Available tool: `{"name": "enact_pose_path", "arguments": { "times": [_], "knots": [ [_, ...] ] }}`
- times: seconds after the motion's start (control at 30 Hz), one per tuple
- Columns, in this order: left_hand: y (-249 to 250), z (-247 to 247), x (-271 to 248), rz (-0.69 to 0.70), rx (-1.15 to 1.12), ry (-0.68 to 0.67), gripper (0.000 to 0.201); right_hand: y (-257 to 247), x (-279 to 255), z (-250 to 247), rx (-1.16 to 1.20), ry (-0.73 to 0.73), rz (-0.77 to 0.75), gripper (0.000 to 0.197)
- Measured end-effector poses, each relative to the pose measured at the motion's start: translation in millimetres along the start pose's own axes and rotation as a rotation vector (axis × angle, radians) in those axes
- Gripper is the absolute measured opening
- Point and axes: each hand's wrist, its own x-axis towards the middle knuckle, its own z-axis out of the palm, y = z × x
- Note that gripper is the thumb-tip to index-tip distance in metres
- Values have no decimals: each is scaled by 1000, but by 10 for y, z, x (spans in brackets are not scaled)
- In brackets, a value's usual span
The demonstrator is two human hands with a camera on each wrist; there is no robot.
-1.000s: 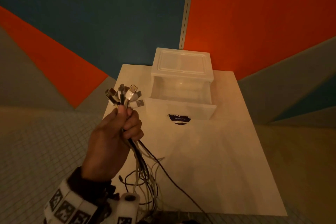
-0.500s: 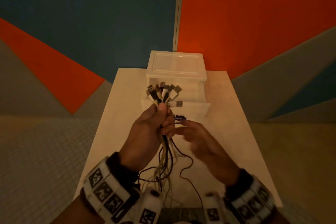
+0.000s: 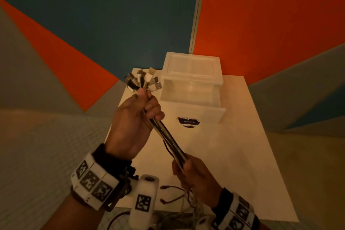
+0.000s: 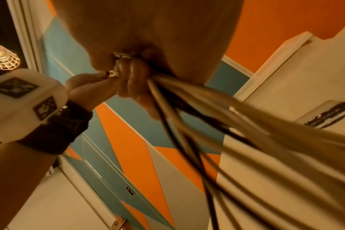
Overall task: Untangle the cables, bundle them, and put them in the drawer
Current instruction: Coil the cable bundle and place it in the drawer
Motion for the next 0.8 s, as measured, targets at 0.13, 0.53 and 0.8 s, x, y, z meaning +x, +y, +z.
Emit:
{"name": "enact_pose_path", "arguments": {
  "times": [0.13, 0.53, 0.8],
  "knots": [
    [-196, -318, 19, -30, -208, 141, 24, -180, -35, -123, -24, 82, 96, 46],
    [-687, -1040, -611, -223, 857, 388, 85, -644, 157, -365, -408, -60, 367, 49],
    [-656, -465, -106, -156, 831, -556, 25, -1101, 152, -468, -318, -135, 342, 51]
  ]
}}
